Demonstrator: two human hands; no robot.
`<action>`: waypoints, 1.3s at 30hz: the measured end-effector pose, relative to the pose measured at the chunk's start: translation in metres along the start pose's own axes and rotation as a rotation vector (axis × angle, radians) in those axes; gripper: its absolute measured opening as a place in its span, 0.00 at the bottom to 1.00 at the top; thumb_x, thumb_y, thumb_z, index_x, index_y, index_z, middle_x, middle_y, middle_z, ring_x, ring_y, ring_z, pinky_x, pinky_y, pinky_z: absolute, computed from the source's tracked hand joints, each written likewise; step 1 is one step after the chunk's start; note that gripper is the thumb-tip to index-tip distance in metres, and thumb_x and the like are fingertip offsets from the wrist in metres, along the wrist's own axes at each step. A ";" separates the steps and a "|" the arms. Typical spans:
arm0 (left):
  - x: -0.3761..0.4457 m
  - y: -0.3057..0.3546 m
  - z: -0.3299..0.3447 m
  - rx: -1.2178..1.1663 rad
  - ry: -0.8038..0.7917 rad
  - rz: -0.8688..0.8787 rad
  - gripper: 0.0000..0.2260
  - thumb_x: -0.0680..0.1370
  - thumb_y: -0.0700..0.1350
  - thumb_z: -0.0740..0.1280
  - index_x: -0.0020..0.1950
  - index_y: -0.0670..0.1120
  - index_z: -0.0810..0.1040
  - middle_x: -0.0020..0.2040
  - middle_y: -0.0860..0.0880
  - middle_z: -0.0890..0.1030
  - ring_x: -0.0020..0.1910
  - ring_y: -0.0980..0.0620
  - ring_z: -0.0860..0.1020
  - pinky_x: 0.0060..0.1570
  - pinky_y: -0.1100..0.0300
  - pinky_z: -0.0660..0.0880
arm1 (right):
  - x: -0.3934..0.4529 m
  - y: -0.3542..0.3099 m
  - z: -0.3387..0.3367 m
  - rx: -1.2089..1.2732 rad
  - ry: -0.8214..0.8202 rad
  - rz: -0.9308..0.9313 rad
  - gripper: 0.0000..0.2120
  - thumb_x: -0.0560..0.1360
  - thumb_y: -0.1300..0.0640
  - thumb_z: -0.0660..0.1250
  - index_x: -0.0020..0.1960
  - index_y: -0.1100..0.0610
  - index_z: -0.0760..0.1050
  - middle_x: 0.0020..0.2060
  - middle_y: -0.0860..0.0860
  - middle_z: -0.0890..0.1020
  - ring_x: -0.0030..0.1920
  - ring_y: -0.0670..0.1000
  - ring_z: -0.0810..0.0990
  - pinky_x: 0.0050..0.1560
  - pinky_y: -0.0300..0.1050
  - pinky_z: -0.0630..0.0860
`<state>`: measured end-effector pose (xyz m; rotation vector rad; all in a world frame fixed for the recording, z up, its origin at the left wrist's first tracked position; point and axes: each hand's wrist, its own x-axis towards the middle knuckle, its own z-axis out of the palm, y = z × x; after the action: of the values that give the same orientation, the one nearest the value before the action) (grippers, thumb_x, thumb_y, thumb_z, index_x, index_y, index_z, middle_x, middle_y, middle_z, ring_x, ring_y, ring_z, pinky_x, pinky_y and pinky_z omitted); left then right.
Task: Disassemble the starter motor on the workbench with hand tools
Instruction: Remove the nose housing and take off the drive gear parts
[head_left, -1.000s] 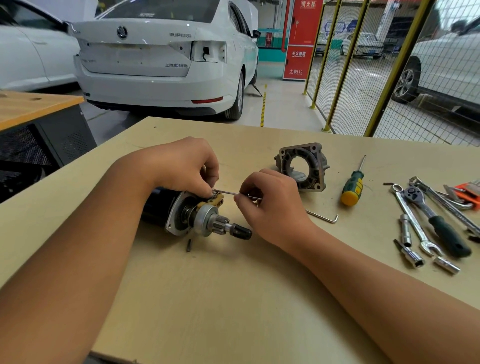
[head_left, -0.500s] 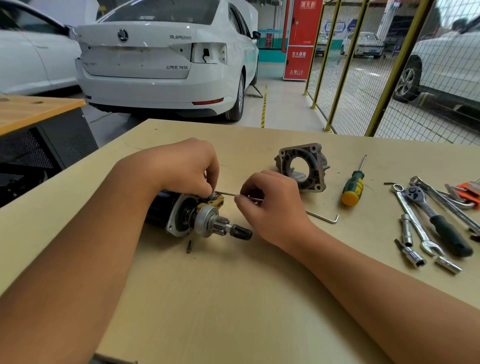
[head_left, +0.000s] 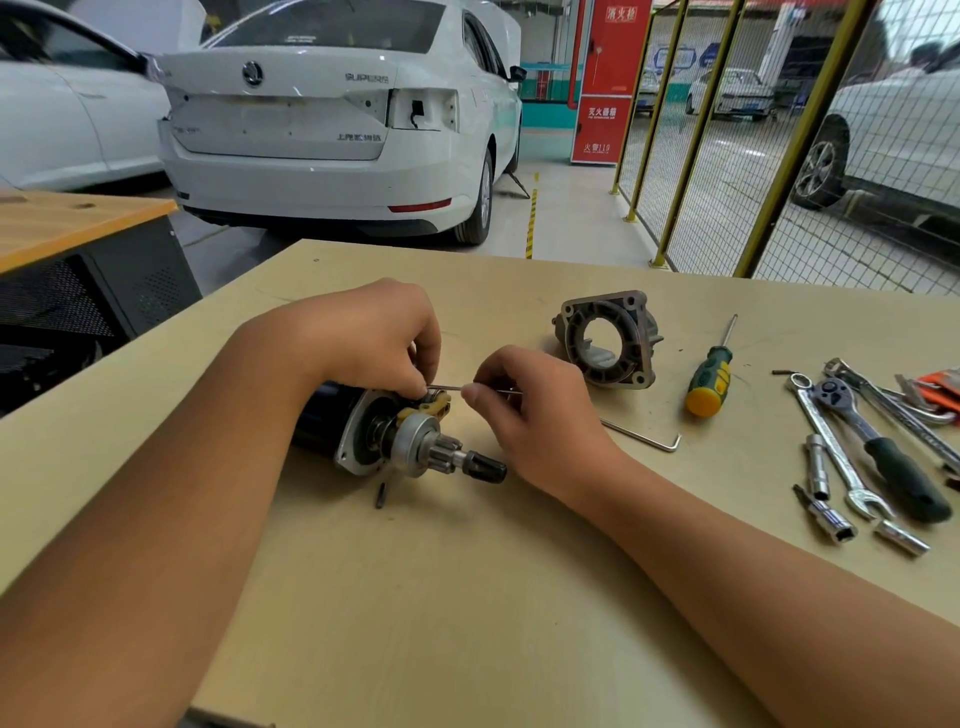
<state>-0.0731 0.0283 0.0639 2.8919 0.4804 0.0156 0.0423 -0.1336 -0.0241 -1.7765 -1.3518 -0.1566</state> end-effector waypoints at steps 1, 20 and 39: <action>0.000 0.000 0.000 0.000 -0.003 0.003 0.09 0.73 0.44 0.77 0.36 0.56 0.84 0.47 0.54 0.86 0.48 0.55 0.83 0.51 0.49 0.84 | 0.000 0.000 0.001 0.014 0.002 0.023 0.05 0.79 0.53 0.70 0.48 0.54 0.78 0.39 0.41 0.78 0.40 0.43 0.75 0.41 0.34 0.71; 0.002 -0.004 0.001 0.044 -0.045 0.026 0.04 0.74 0.46 0.76 0.40 0.54 0.84 0.43 0.55 0.84 0.45 0.54 0.82 0.50 0.46 0.82 | 0.000 -0.003 0.003 0.045 -0.150 0.084 0.09 0.81 0.57 0.62 0.48 0.57 0.79 0.36 0.51 0.81 0.40 0.54 0.79 0.42 0.53 0.76; 0.003 -0.007 0.001 -0.040 -0.005 0.058 0.07 0.73 0.47 0.78 0.37 0.54 0.84 0.47 0.53 0.84 0.48 0.52 0.83 0.50 0.47 0.83 | -0.003 -0.010 0.006 -0.259 -0.012 -0.085 0.03 0.75 0.57 0.74 0.46 0.56 0.85 0.38 0.52 0.81 0.39 0.57 0.78 0.37 0.53 0.76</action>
<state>-0.0727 0.0351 0.0616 2.8648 0.3908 0.0261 0.0305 -0.1312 -0.0235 -1.9340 -1.4700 -0.3832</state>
